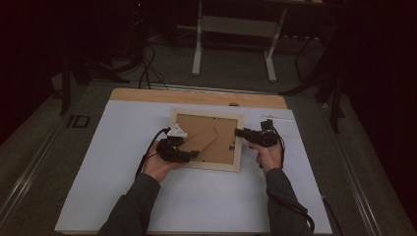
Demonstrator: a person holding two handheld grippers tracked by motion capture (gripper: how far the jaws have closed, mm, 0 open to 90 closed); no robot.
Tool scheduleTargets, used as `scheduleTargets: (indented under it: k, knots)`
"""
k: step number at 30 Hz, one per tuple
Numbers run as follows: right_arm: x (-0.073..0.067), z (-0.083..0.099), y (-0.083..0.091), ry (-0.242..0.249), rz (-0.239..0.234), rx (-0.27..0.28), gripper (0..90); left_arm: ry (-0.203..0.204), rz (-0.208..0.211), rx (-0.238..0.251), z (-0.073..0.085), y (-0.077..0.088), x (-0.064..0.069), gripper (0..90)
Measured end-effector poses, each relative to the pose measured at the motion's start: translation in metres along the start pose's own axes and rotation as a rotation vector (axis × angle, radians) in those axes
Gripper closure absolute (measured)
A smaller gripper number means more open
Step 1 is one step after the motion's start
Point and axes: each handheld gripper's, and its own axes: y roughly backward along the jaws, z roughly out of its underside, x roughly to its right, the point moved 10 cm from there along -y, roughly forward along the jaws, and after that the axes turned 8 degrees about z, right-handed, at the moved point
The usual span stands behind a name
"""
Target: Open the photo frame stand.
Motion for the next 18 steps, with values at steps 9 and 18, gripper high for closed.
scheduleTargets:
  k: [9,18]
  knots:
    - [-0.007,-0.008,0.006,0.027,0.004,0.023,62.5,-0.024,0.025,-0.009,0.000,-0.001,0.005,58.7]
    - [-0.012,-0.014,0.010,0.067,0.024,0.045,62.6,-0.043,0.025,-0.005,-0.003,0.000,0.007,63.4]
